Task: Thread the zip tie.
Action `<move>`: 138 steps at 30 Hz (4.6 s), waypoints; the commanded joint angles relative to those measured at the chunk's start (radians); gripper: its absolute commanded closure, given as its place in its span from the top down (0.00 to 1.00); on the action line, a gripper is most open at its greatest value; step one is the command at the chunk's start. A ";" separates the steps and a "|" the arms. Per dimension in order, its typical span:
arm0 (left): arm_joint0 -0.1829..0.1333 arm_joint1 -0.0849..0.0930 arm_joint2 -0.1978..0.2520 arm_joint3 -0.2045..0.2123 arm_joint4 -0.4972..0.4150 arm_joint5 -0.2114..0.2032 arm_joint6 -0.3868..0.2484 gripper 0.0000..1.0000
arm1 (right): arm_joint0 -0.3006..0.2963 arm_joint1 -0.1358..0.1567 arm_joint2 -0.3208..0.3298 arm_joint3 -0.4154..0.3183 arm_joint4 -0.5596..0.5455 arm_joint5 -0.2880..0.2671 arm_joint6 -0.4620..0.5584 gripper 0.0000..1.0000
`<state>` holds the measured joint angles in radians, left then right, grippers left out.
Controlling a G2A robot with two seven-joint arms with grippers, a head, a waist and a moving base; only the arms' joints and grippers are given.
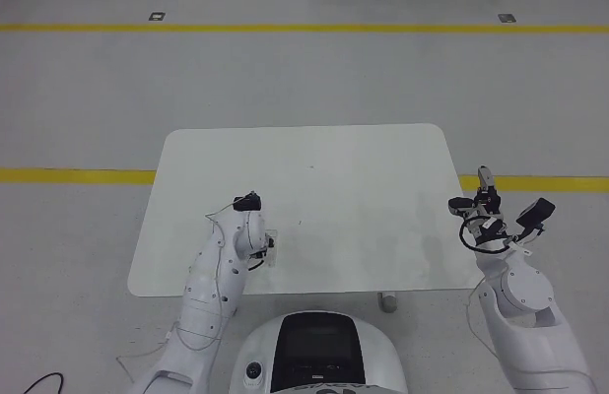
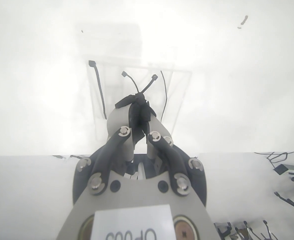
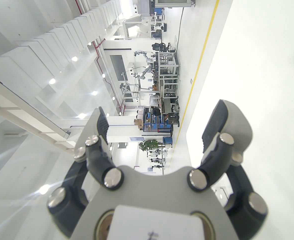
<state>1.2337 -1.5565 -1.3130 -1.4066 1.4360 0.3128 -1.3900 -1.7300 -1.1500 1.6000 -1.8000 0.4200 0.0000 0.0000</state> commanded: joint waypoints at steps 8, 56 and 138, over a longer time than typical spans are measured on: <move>0.019 0.017 -0.056 -0.060 -0.140 -0.029 0.000 0.00 | 0.000 0.000 0.000 0.000 0.000 0.000 0.000 1.00; 0.003 0.122 -0.119 -0.008 -0.589 -0.141 0.023 0.00 | 0.000 0.000 0.000 0.000 0.000 0.000 0.000 1.00; -0.023 0.675 0.140 -0.106 -1.871 -0.653 0.092 0.00 | 0.000 0.000 0.000 0.000 0.000 0.000 0.000 1.00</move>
<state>1.2050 -0.8775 -1.1552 -1.5053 -0.4226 -0.3400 -1.2864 -1.7300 -1.1500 1.6000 -1.8000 0.4200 0.0000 0.0000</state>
